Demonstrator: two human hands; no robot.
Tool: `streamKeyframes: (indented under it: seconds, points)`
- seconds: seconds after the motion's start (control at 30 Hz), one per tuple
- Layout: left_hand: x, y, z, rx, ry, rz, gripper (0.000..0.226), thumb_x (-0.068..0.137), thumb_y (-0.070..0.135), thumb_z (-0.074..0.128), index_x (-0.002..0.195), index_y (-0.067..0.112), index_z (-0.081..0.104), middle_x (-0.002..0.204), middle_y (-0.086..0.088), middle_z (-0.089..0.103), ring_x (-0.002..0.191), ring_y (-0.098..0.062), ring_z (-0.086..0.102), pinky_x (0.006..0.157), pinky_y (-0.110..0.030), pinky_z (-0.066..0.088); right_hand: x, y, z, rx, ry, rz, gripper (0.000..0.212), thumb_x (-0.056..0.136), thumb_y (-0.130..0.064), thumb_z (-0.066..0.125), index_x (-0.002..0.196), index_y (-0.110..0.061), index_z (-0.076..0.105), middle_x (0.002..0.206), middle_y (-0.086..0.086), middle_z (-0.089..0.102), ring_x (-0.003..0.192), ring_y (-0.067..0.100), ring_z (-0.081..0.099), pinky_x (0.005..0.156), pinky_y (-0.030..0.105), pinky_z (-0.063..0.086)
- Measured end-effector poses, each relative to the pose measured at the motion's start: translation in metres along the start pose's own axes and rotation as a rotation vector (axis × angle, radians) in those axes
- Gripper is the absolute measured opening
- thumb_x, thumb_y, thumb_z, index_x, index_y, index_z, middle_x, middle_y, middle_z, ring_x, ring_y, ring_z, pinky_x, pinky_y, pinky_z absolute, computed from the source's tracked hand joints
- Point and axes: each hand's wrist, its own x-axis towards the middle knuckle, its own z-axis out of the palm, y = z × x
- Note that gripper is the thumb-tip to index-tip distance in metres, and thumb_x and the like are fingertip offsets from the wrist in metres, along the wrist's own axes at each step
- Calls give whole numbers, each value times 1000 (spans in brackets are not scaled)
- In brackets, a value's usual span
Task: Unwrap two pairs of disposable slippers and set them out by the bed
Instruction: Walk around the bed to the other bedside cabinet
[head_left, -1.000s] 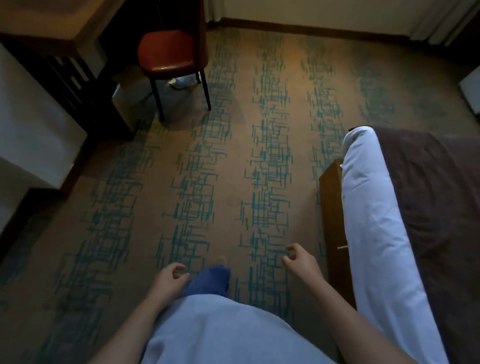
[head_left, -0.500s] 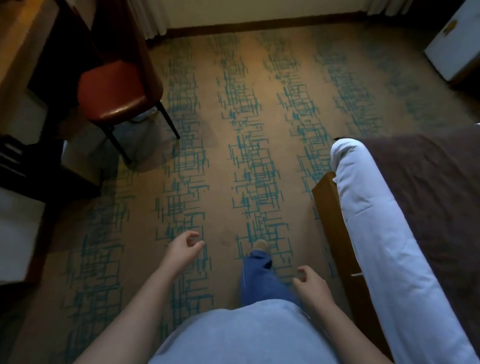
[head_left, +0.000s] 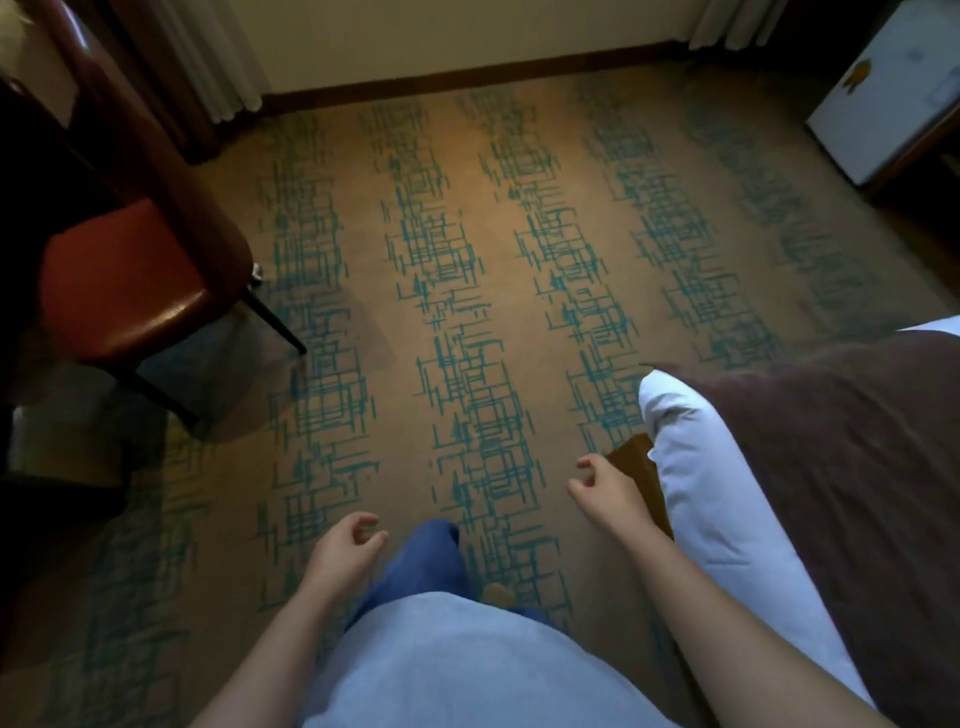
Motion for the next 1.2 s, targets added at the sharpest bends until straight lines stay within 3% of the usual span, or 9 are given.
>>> streamKeyframes:
  seconds: [0.1, 0.27, 0.37, 0.53, 0.67, 0.77, 0.97, 1.1, 1.2]
  points:
    - [48, 34, 0, -32, -56, -6, 28, 83, 10, 63, 109, 1, 61, 91, -18, 65, 87, -29, 63, 87, -46, 53, 44, -24, -18, 28, 32, 28, 38, 84, -26, 52, 121, -16, 51, 83, 4, 59, 80, 24, 56, 67, 31, 42]
    - [146, 121, -39, 74, -106, 91, 27, 84, 14, 62, 108, 3, 60, 88, -15, 64, 78, -28, 64, 82, -42, 54, 103, -62, -42, 86, 41, 136, 39, 85, -26, 51, 122, -18, 50, 83, 0, 57, 73, 18, 53, 65, 30, 41]
    - [192, 187, -60, 143, -132, 146, 27, 83, 16, 62, 108, 4, 61, 93, -19, 67, 86, -31, 66, 87, -46, 53, 129, -79, -53, 154, 64, 189, 38, 86, -25, 52, 123, -15, 50, 85, 1, 56, 84, 22, 57, 71, 29, 42]
    - [239, 300, -63, 266, -205, 283, 29, 84, 27, 60, 110, 15, 60, 97, -9, 68, 90, -26, 66, 83, -32, 49, 157, -92, -73, 268, 89, 290, 36, 88, -21, 52, 123, -13, 49, 98, 9, 62, 87, 23, 55, 71, 27, 39]
    - [265, 382, -41, 310, -258, 376, 28, 84, 30, 58, 109, 20, 60, 95, -4, 69, 90, -20, 66, 85, -33, 50, 177, -83, -87, 393, 130, 414, 34, 86, -20, 54, 118, -11, 52, 109, 14, 64, 100, 28, 58, 80, 31, 43]
    - [288, 436, -15, 337, -275, 431, 29, 84, 29, 59, 111, 18, 60, 91, -5, 70, 87, -18, 65, 76, -27, 45, 208, -71, -104, 423, 129, 467, 35, 85, -22, 55, 119, -13, 52, 115, 12, 63, 106, 28, 57, 87, 32, 44]
    - [326, 528, 42, 468, -326, 445, 30, 85, 27, 58, 113, 16, 60, 96, -9, 70, 89, -22, 66, 75, -28, 47, 299, -46, -181, 534, 199, 500, 34, 82, -20, 57, 115, -13, 56, 105, 15, 66, 100, 31, 60, 84, 33, 46]
    - [345, 590, 76, 521, -332, 440, 30, 85, 25, 59, 112, 14, 60, 98, -12, 69, 91, -26, 66, 83, -34, 51, 352, -31, -258, 553, 195, 467, 39, 85, -21, 56, 122, -11, 50, 82, 0, 58, 94, 29, 59, 81, 34, 46]
    - [359, 628, 101, 547, -348, 436, 28, 85, 23, 60, 111, 13, 61, 99, -14, 70, 90, -29, 66, 86, -36, 51, 384, -23, -318, 544, 246, 460, 37, 85, -25, 54, 120, -16, 50, 92, 0, 55, 98, 29, 58, 80, 33, 43]
